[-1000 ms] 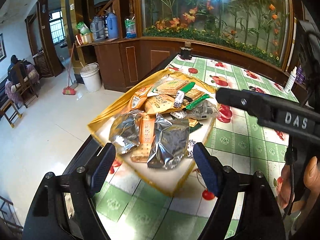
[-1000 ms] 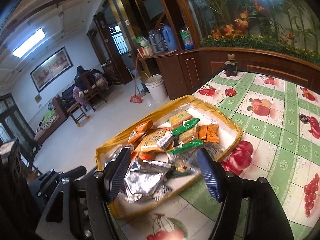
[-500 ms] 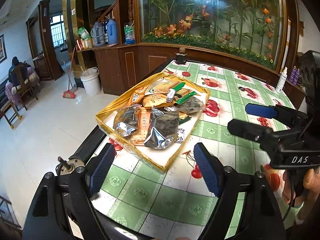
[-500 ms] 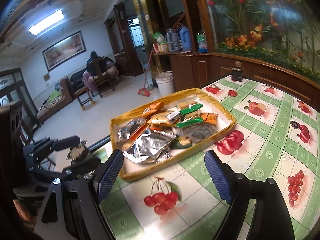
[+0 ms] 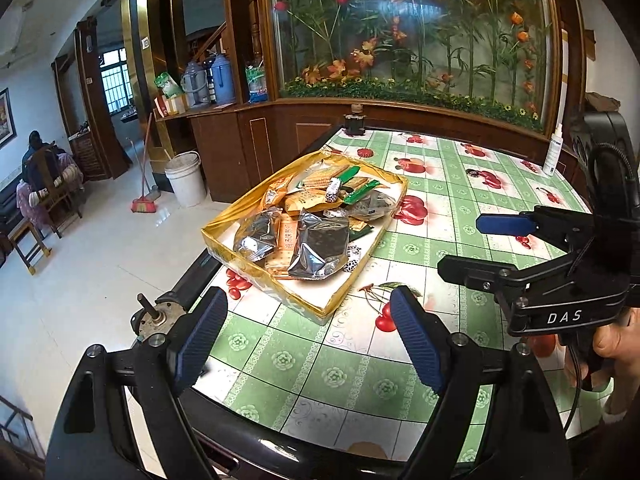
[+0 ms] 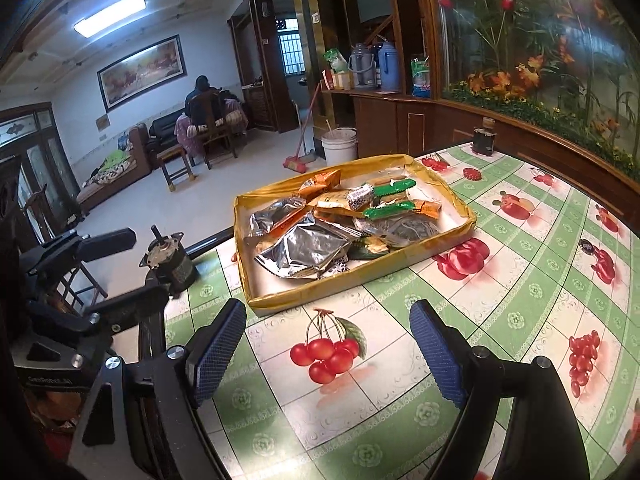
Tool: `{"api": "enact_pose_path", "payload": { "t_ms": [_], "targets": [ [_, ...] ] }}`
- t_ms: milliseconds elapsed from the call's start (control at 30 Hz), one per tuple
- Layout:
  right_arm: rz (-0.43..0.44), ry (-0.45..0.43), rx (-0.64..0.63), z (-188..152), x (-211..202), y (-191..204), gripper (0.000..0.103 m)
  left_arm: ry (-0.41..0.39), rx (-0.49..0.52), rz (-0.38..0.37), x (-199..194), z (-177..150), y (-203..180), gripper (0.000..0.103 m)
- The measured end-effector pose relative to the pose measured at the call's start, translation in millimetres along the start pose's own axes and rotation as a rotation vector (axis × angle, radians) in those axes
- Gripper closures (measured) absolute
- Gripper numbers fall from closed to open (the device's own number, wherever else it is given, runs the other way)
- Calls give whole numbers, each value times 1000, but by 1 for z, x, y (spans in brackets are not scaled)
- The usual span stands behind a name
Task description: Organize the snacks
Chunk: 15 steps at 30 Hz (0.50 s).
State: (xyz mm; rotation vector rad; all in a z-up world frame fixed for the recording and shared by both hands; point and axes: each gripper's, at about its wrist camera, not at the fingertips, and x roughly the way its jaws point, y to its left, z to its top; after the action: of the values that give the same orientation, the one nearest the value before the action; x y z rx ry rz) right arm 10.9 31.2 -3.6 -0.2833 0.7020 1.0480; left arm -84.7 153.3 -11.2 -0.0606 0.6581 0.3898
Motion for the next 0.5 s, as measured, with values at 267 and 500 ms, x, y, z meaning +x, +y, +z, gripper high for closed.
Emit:
{"api": "enact_pose_path", "payload": {
  "t_ms": [267,500],
  "targets": [
    [-3,29,-47,-1,6,7,18,13,-8,7,1,-2,6,19],
    [-4,49,-107,0,13,18,18,-1,-25,17,-3,-3,14,19]
  ]
}}
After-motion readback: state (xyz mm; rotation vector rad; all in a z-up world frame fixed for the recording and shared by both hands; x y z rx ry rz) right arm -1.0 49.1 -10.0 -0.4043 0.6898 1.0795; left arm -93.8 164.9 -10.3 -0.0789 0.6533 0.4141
